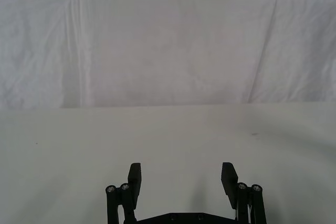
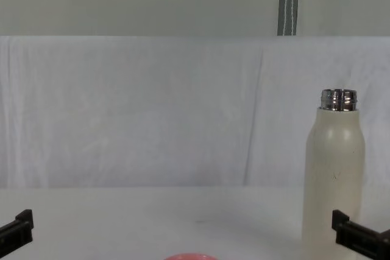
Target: Grasp the thermos with one hand and pour water into the cup lid.
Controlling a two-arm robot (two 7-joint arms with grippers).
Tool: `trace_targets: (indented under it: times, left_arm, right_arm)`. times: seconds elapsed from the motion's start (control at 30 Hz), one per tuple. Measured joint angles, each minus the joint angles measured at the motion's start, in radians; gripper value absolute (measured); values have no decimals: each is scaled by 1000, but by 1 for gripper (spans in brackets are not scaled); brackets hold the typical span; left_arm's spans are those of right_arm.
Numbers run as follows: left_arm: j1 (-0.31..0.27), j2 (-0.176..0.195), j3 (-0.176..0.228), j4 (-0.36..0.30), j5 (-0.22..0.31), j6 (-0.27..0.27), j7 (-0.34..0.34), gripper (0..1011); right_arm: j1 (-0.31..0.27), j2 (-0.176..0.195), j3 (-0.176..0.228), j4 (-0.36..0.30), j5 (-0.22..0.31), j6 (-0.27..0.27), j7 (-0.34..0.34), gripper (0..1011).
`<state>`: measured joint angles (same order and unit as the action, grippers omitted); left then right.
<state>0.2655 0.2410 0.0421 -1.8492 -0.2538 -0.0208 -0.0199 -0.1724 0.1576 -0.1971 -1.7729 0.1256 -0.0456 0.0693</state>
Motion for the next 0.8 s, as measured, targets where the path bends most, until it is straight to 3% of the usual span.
trace_targets:
  times: [0.3,0.8]
  left_arm:
    - [0,0,0,0,0,0,0,1001]
    - [0,0,0,0,0,0,0,1001]
  right_arm:
    - [35,-10,47,21,54,29,58,1003]
    - [108,6,49,64,70,59,101,1003]
